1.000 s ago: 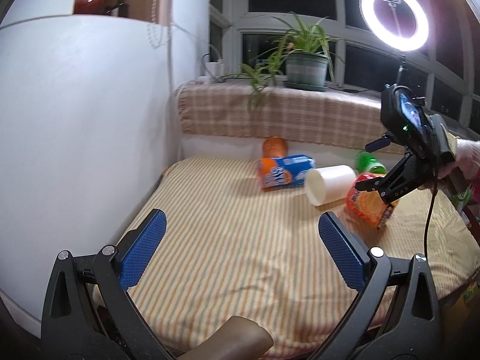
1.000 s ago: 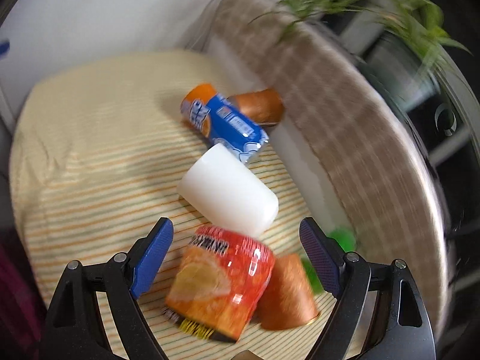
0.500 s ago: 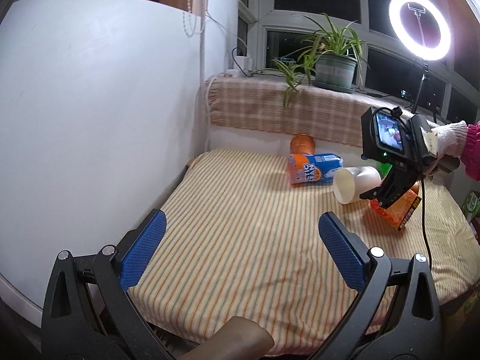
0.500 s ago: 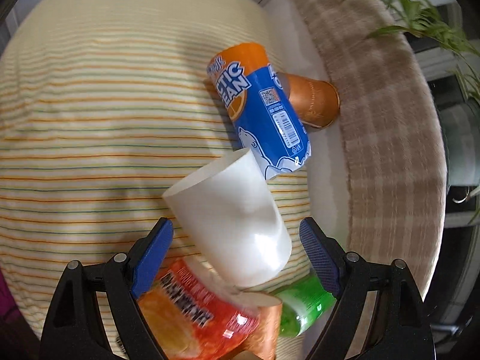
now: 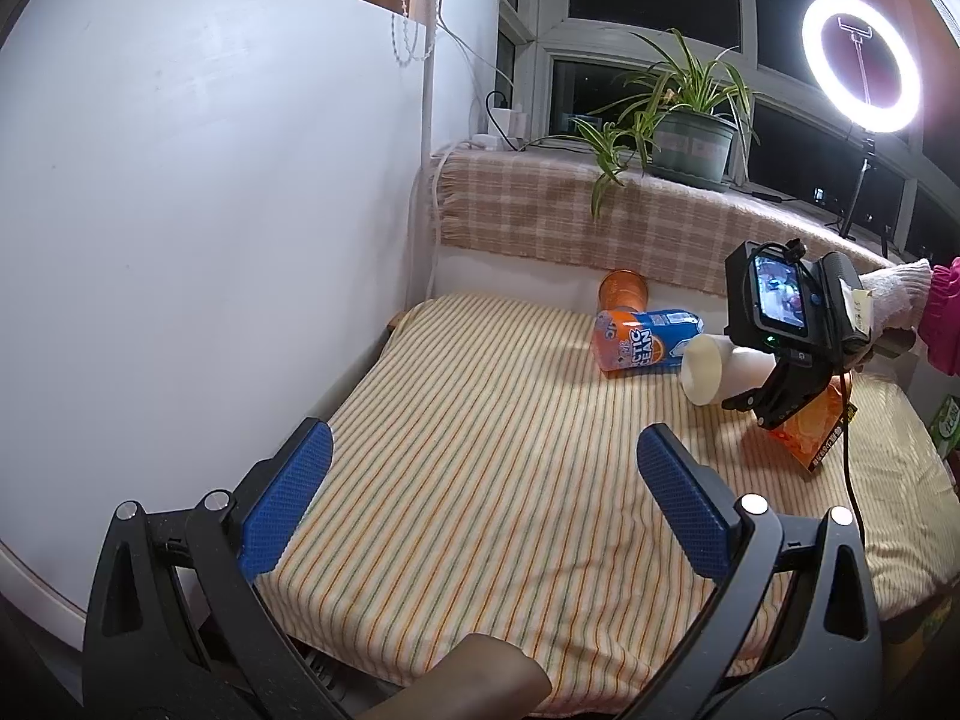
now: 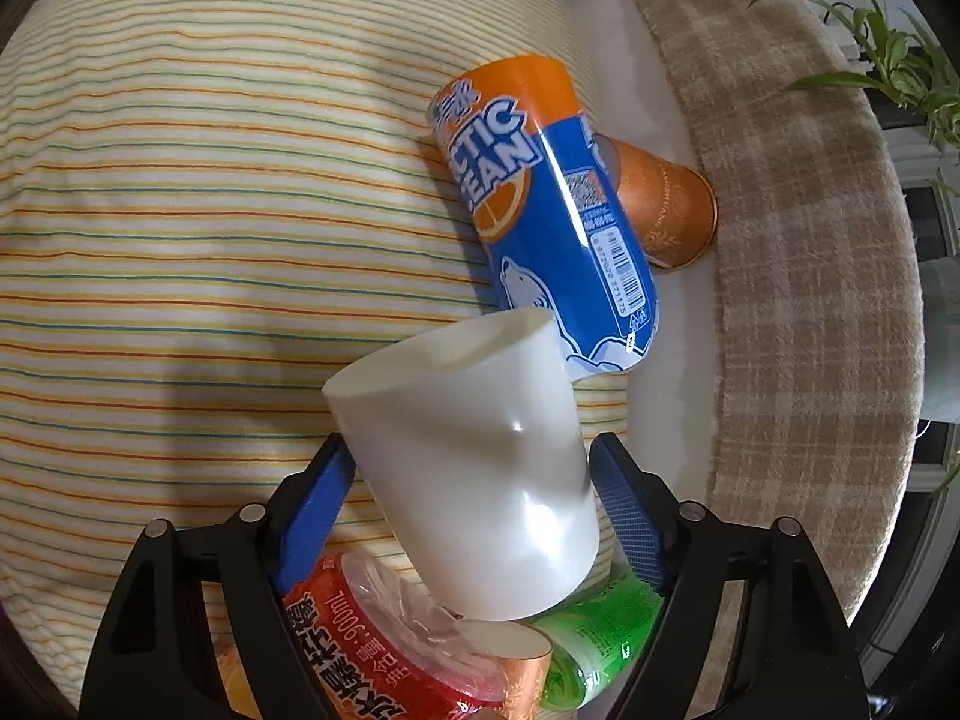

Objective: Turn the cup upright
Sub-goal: 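Reach the right gripper down and close it on the white cup's rim, then lift the white cup with the right gripper and rotate it upright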

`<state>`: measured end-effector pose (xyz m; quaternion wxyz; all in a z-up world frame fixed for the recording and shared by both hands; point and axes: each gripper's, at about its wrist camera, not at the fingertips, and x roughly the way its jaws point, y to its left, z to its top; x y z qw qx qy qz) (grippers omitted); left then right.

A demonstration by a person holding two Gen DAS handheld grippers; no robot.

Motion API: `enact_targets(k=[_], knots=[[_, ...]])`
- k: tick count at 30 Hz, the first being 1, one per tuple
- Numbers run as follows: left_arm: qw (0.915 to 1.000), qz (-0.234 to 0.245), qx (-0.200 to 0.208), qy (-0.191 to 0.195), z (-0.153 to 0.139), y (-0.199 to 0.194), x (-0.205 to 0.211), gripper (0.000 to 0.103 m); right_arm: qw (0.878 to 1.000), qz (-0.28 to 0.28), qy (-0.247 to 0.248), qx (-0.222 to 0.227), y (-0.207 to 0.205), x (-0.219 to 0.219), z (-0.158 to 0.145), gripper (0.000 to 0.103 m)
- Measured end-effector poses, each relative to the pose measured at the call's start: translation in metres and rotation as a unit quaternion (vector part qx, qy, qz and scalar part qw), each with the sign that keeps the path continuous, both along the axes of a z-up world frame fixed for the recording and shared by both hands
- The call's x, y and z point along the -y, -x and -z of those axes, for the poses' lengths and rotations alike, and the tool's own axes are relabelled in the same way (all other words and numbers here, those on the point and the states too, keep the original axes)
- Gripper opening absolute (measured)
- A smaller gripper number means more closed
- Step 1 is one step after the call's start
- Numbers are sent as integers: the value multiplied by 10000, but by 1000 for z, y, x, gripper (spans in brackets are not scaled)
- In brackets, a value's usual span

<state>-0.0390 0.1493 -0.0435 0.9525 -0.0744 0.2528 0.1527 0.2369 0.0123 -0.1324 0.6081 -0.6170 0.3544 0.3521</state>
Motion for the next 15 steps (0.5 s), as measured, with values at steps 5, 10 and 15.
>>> enact_targets(k=[5, 10, 15], knots=[[10000, 6, 42, -19, -2, 1, 3, 103, 9992, 17, -390, 30, 3, 4, -23, 77], [9999, 68, 91, -95, -6, 3, 8, 103, 9940, 195, -1080, 14, 7, 11, -60, 76], [9998, 105, 130, -146, -10, 6, 13, 103, 9824, 338, -1835, -126, 17, 17, -90, 76]])
